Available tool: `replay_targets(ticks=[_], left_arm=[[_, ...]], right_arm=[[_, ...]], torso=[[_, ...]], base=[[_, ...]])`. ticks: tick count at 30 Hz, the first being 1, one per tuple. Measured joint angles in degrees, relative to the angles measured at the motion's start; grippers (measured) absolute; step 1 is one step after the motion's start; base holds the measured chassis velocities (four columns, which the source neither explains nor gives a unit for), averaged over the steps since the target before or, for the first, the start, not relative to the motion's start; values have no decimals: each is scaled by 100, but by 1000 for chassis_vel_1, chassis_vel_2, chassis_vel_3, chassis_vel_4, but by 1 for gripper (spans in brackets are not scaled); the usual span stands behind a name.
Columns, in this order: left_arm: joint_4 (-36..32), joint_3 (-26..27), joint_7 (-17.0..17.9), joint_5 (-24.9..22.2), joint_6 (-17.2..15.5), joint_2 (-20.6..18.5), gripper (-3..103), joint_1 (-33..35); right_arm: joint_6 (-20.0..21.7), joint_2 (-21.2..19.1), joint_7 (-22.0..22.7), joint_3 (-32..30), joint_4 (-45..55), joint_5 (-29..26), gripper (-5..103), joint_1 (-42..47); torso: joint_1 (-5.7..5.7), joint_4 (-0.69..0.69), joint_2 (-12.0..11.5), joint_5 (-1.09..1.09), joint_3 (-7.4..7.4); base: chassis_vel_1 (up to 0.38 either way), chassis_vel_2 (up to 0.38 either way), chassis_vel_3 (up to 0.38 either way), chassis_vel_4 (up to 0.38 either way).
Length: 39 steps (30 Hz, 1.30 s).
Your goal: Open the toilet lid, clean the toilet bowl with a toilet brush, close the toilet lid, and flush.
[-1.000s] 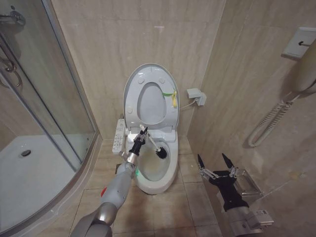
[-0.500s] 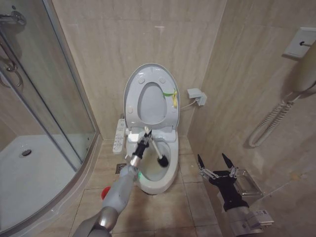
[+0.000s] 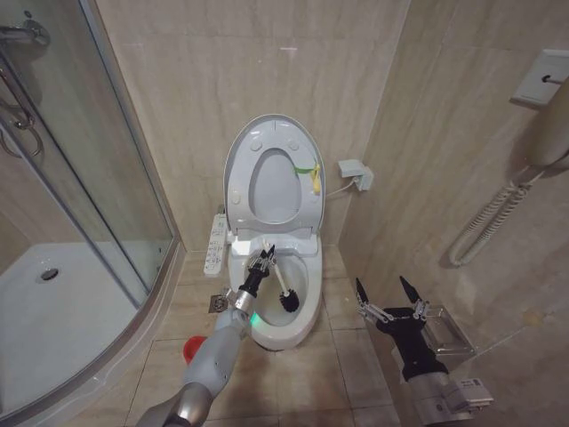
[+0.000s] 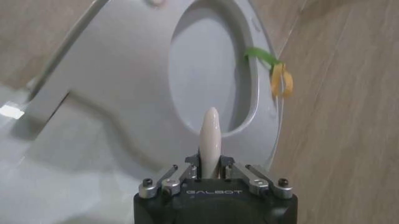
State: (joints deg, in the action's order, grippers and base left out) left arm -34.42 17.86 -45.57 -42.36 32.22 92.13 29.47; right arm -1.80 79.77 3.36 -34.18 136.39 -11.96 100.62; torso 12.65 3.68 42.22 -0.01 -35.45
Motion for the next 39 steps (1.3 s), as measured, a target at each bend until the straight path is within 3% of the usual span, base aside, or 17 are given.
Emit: replay_targets(ticks=[3,6,10,15,25,39], left_arm=[[-48,60,49,27,56,4,20,-191],[192,235,-7,469,237,2,20,-372],[269,292,-80,771,381,1,20,-194],[232,248,-106,806,393,1,20,-22],[-16,80,44,-318,288,1,20,-262],[152,90,-93,-235,208,0,20,45]], right_arm=[[0,0,0,0,0,0,100,0],[0,0,0,0,0,0,100,0],[0,0,0,0,0,0,100,0],[0,0,0,1,0,0,100,0],[0,-1,0,0,0,0,100,0],[0,0,0,0,0,0,100,0]], torso=[[0,3,0,0,0],[0,-1,0,1,1],[0,-2,0,1,1],[0,-3,0,-1,0],[0,-1,0,1,1],[0,-1,-1,1,1]], base=[[0,0,0,0],[0,0,0,0],[0,0,0,0],[0,0,0,0],[0,0,0,0],[0,0,0,0]])
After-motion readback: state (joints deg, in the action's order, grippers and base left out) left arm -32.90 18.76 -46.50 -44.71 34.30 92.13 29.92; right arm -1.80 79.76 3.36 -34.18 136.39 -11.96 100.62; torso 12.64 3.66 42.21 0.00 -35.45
